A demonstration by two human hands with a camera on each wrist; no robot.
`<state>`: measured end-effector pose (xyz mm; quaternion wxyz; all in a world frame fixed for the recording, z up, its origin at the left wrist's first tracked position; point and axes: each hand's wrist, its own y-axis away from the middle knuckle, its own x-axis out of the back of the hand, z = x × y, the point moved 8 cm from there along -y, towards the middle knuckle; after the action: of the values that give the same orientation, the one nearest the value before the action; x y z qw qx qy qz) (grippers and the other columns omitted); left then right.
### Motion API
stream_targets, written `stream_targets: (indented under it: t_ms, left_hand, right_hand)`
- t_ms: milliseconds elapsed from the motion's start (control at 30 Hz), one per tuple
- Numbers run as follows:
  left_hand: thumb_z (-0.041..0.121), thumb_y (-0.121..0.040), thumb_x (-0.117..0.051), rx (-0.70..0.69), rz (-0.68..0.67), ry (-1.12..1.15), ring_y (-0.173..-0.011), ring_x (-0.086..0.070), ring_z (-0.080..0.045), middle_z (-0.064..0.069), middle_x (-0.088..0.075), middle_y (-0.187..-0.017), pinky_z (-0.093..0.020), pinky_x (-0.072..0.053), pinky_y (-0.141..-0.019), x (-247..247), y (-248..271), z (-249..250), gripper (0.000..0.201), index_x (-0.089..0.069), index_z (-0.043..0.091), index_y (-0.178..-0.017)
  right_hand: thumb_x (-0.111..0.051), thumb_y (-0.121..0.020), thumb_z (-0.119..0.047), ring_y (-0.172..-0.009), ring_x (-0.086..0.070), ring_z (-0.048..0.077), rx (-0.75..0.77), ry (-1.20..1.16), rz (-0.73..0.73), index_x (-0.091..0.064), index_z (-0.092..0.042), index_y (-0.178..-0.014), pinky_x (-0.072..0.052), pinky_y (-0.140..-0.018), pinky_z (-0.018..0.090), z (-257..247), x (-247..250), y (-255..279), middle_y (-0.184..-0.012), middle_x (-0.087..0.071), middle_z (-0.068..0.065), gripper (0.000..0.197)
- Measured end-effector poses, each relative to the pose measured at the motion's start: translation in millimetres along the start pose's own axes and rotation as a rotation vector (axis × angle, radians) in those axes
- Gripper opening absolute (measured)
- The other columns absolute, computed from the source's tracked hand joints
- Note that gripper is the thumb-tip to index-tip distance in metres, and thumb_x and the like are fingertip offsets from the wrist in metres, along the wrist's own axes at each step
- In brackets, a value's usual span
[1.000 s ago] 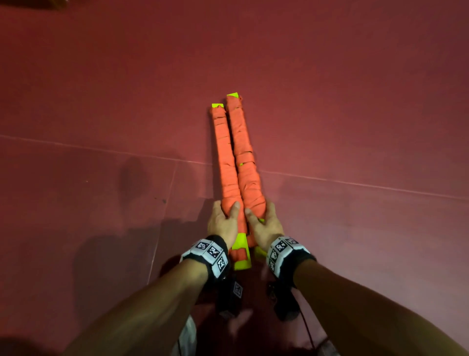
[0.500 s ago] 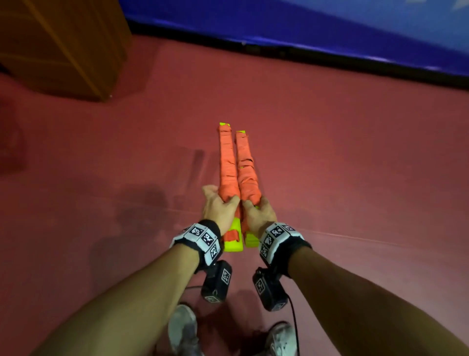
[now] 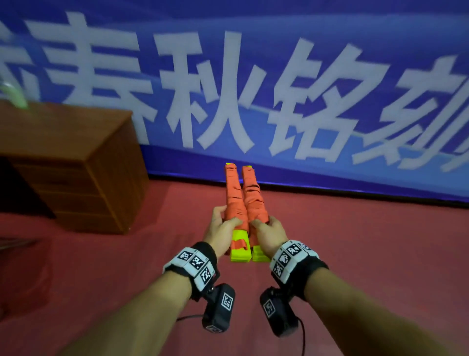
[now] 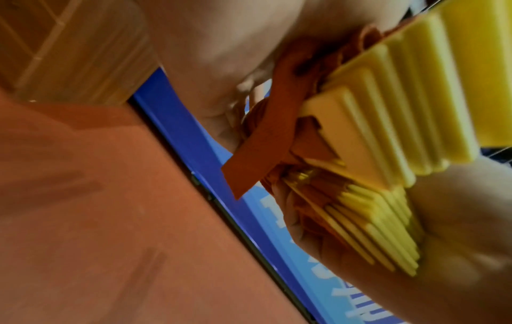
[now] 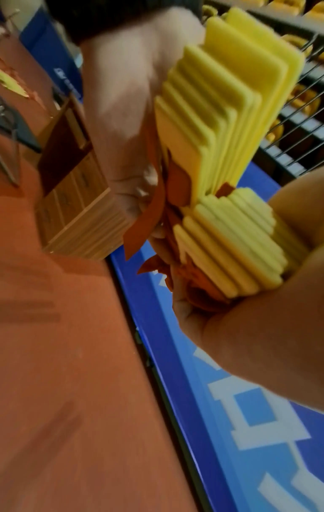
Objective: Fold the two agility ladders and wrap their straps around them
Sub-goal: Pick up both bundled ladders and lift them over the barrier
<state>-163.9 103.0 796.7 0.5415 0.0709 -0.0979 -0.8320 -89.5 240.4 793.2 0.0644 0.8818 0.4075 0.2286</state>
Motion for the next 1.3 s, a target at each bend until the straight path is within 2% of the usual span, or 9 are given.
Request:
stream_targets:
  t_ms: [167, 300, 467, 533, 600, 733, 900, 1067, 1300]
  left_hand:
    - [-0.002, -0.091, -0.065, -0.089, -0.057, 0.08, -0.09, -0.065, -0.023, -0.012, -0.066, -0.114, -0.034, -0.055, -0.083, -15, -17, 93, 0.047, -0.05, 0.013, -0.134]
    - [0.003, -0.092, -0.066, -0.144, -0.092, 0.091, -0.095, -0.07, -0.026, -0.014, -0.069, -0.12, -0.036, -0.057, -0.084, -39, -40, 151, 0.05, -0.051, 0.013, -0.139]
    - [0.002, -0.096, -0.062, -0.214, -0.117, 0.118, -0.085, -0.067, -0.027, -0.016, -0.071, -0.112, -0.034, -0.056, -0.075, -72, -71, 233, 0.026, -0.058, 0.016, -0.118]
    - [0.008, -0.093, -0.066, -0.256, -0.107, 0.091, -0.087, -0.068, -0.029, -0.018, -0.072, -0.115, -0.037, -0.057, -0.08, -84, -89, 271, 0.032, -0.061, 0.007, -0.125]
    - [0.013, -0.088, -0.069, -0.304, -0.09, 0.08, -0.09, -0.069, -0.03, -0.02, -0.072, -0.117, -0.04, -0.057, -0.085, -91, -106, 306, 0.045, -0.061, 0.004, -0.131]
    - [0.003, -0.095, -0.06, -0.402, -0.089, 0.063, -0.083, -0.067, -0.029, -0.021, -0.072, -0.11, -0.036, -0.056, -0.078, -102, -137, 372, 0.029, -0.065, 0.001, -0.124]
    - [0.007, -0.093, -0.063, -0.486, -0.064, 0.058, -0.085, -0.066, -0.029, -0.022, -0.073, -0.106, -0.044, -0.056, -0.082, -103, -180, 435, 0.024, -0.069, -0.002, -0.115]
    - [0.008, -0.093, -0.064, -0.566, -0.098, 0.072, -0.082, -0.067, -0.027, -0.018, -0.074, -0.107, -0.041, -0.056, -0.081, -98, -231, 487, 0.026, -0.069, 0.001, -0.118]
    - [0.013, -0.09, -0.068, -0.681, -0.155, 0.079, -0.089, -0.069, -0.027, -0.02, -0.072, -0.117, -0.037, -0.057, -0.079, -93, -327, 572, 0.04, -0.064, 0.002, -0.129]
  right_hand:
    - [-0.067, -0.086, -0.028, -0.09, -0.072, 0.031, 0.076, -0.059, 0.067, -0.07, -0.006, -0.104, -0.057, -0.091, 0.046, -90, 34, -7, -0.095, -0.075, 0.012, 0.028]
    - [-0.065, -0.091, -0.026, -0.088, -0.071, 0.032, 0.135, -0.045, 0.109, -0.071, -0.005, -0.099, -0.057, -0.088, 0.046, -147, 71, -24, -0.093, -0.075, 0.013, 0.022]
    - [-0.064, -0.093, -0.026, -0.073, -0.063, 0.026, 0.177, -0.055, 0.143, -0.068, 0.001, -0.103, -0.045, -0.064, 0.03, -222, 116, -60, -0.085, -0.068, 0.012, 0.029]
    - [-0.064, -0.093, -0.027, -0.071, -0.061, 0.024, 0.205, -0.065, 0.139, -0.067, 0.001, -0.11, -0.042, -0.06, 0.029, -258, 134, -75, -0.09, -0.067, 0.013, 0.033]
    - [-0.063, -0.093, -0.027, -0.074, -0.06, 0.026, 0.231, -0.089, 0.142, -0.065, 0.001, -0.114, -0.042, -0.064, 0.029, -291, 147, -89, -0.095, -0.065, 0.014, 0.035]
    - [-0.064, -0.091, -0.027, -0.083, -0.063, 0.031, 0.291, -0.11, 0.131, -0.065, 0.003, -0.116, -0.047, -0.072, 0.034, -351, 165, -108, -0.101, -0.068, 0.016, 0.039]
    - [-0.06, -0.093, -0.027, -0.097, -0.064, 0.034, 0.341, -0.146, 0.152, -0.061, 0.001, -0.127, -0.051, -0.086, 0.039, -421, 175, -139, -0.111, -0.065, 0.017, 0.044]
    - [-0.058, -0.097, -0.027, -0.085, -0.059, 0.031, 0.392, -0.202, 0.164, -0.058, -0.005, -0.108, -0.048, -0.079, 0.035, -473, 167, -177, -0.098, -0.059, 0.012, 0.025]
    - [-0.059, -0.093, -0.022, -0.077, -0.064, 0.028, 0.495, -0.261, 0.217, -0.064, 0.001, -0.118, -0.048, -0.066, 0.032, -562, 157, -246, -0.096, -0.069, 0.013, 0.034]
